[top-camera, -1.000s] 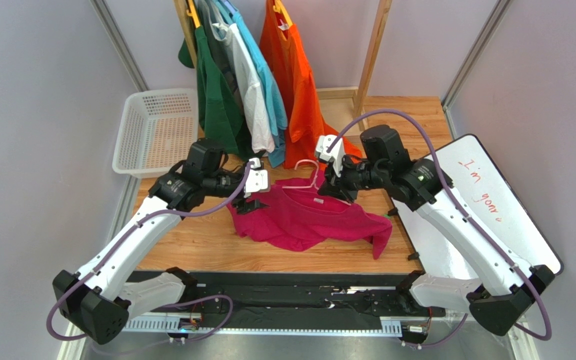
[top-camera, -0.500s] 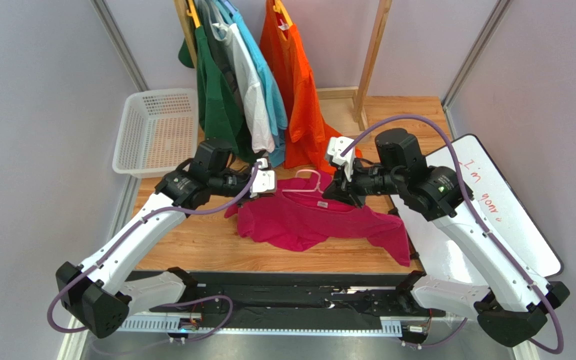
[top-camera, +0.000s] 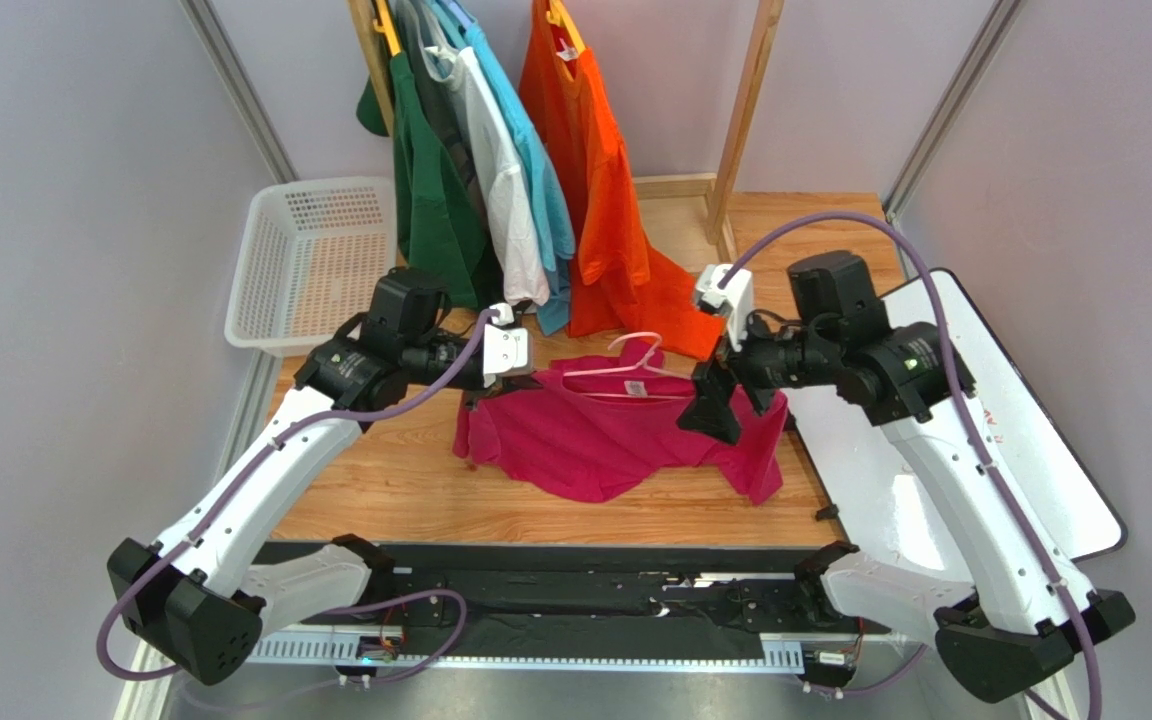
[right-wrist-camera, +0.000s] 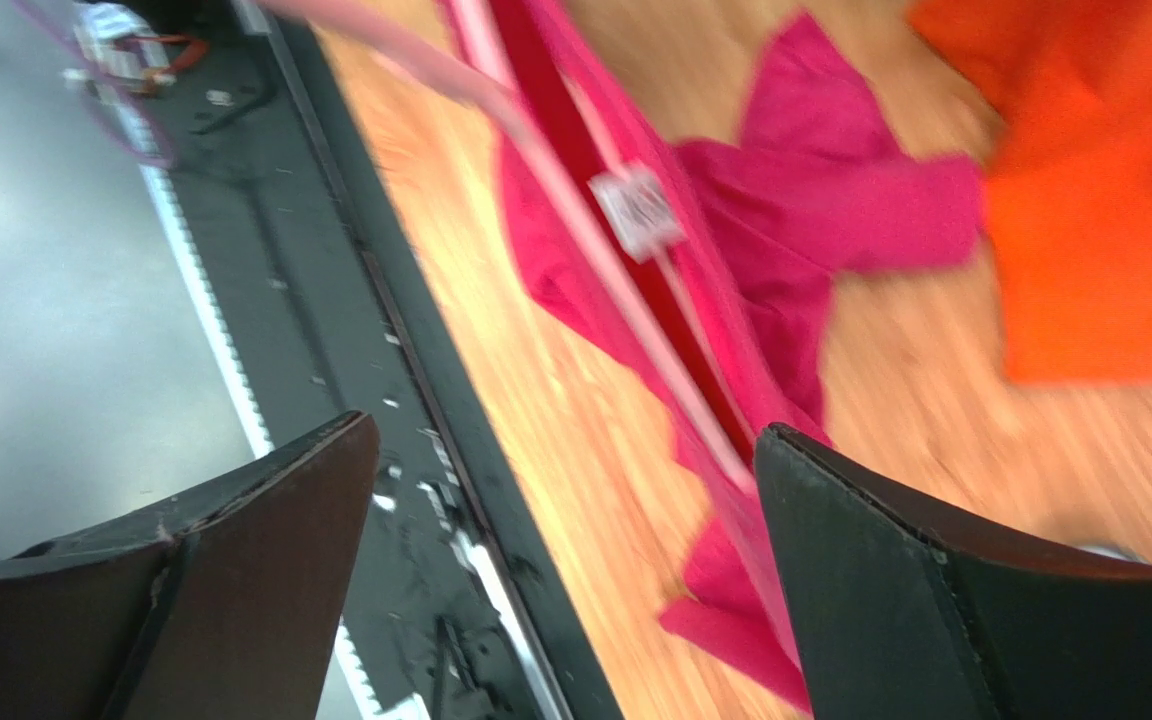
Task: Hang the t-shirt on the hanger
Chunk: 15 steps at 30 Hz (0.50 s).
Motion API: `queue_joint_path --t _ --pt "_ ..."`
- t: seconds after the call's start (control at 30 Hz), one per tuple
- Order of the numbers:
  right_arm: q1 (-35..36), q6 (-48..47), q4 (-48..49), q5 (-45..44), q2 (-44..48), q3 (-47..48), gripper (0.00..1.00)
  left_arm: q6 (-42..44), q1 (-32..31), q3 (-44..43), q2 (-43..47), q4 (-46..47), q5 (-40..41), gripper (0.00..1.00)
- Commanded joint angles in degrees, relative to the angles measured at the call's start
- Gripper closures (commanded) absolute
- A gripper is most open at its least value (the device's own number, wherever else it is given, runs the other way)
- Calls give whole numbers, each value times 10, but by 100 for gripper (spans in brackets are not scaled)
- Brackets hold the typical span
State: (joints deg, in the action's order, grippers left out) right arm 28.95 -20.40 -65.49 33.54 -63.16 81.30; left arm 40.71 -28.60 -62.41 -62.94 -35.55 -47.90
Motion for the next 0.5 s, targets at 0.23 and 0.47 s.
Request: queue_joint_path --t 0.23,0.47 --pt "-179 -268 -97 76 78 -102 0 35 7 -68 -20 -41 -91 100" --pt "-251 -437 -57 219 74 -213 2 66 13 -129 -63 -137 -109 100"
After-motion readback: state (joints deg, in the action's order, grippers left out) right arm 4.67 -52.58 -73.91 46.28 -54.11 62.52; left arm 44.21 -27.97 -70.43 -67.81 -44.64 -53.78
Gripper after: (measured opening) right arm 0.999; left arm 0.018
